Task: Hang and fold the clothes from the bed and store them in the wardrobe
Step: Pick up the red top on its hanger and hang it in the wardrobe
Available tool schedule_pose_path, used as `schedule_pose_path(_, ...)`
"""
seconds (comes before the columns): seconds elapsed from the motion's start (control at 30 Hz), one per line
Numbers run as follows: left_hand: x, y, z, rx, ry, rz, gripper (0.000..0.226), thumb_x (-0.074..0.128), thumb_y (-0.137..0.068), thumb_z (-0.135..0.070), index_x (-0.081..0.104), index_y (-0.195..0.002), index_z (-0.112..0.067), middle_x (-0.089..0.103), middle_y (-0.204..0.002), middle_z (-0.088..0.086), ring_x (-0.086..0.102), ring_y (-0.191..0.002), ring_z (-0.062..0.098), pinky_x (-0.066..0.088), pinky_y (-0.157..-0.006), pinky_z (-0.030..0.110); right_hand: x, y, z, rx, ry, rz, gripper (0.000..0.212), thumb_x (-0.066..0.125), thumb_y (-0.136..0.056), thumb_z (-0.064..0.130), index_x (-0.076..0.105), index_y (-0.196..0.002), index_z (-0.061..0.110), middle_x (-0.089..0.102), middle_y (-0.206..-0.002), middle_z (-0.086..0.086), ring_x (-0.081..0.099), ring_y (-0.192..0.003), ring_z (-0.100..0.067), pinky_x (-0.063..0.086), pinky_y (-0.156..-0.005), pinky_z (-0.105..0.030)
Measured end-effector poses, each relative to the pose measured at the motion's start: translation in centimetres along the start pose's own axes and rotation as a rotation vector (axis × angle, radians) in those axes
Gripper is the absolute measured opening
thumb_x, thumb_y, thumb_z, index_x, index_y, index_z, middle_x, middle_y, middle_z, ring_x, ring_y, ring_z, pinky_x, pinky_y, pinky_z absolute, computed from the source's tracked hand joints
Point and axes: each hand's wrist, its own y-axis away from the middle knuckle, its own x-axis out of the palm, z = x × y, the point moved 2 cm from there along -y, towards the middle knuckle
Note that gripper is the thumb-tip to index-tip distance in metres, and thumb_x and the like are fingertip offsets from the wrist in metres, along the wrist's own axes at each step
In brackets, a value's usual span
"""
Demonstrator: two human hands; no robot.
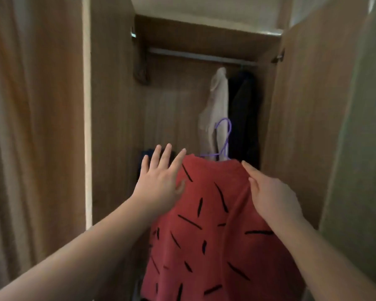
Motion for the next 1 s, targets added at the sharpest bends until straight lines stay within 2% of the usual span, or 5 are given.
schedule_pose_path(0.1,0.5,-2.6,4.9,-0.018,-0.032,-0.02,0.073,0.037,-0.097,-0.05,0.001,-0.158,-0.034,0.004,-0.167,0.008,-0.004,-0.153,0.03,0.007,-0.122,0.054,2.9,-4.9,3.0,-0.01,-0.062,-0.011,0.047,0.032,-0.106,0.037,0.029,-0.148,0.058,0.071,-0.097,-0.006,0.063,-0.076,-0.024,0.051,-0.069,-0.036)
schedule_pose_path(0.2,1.7,-5.8,8.0,-0.014,-0.088,-0.02,0.071,0.036,-0.098,-0.05,0.003,-0.158,-0.033,0.004,-0.167,0.009,-0.003,-0.153,0.031,0.008,-0.123,0.053,5.1,-9.8,4.6,-0.004,-0.112,-0.014,0.047,0.035,-0.106,0.034,0.033,-0.148,0.055,0.072,-0.103,-0.008,0.065,-0.083,-0.028,0.047,-0.068,-0.035)
schedule_pose_path(0.33,4.5,-11.0,10.4,0.028,-0.155,-0.022,0.069,0.034,-0.098,-0.051,0.005,-0.158,-0.033,0.004,-0.167,0.009,-0.003,-0.153,0.032,0.009,-0.122,0.055,7.8,-16.5,5.4,-0.037,-0.149,-0.057,0.046,0.036,-0.106,0.034,0.036,-0.146,0.056,0.071,-0.101,-0.009,0.064,-0.077,-0.027,0.056,-0.07,-0.042)
schedule_pose_path(0.7,14.0,-30.3,9.9,-0.046,-0.132,-0.208,0.068,0.038,-0.097,-0.051,0.008,-0.157,-0.035,0.01,-0.166,0.008,0.001,-0.153,0.029,0.011,-0.122,0.054,14.3,-38.3,0.2,-0.091,-0.144,-0.158,0.043,0.036,-0.105,0.034,0.043,-0.143,0.054,0.07,-0.115,-0.007,0.066,-0.091,-0.029,0.057,-0.08,-0.043)
schedule_pose_path(1.0,16.6,-47.4,10.9,0.004,-0.174,-0.365,0.068,0.038,-0.097,-0.051,0.008,-0.156,-0.036,0.01,-0.166,0.007,0.002,-0.153,0.028,0.012,-0.122,0.051,15.1,-55.8,-0.4,-0.031,-0.054,-0.235,0.058,0.036,-0.101,0.02,0.031,-0.145,0.057,0.068,-0.11,-0.007,0.065,-0.088,-0.029,0.057,-0.077,-0.044)
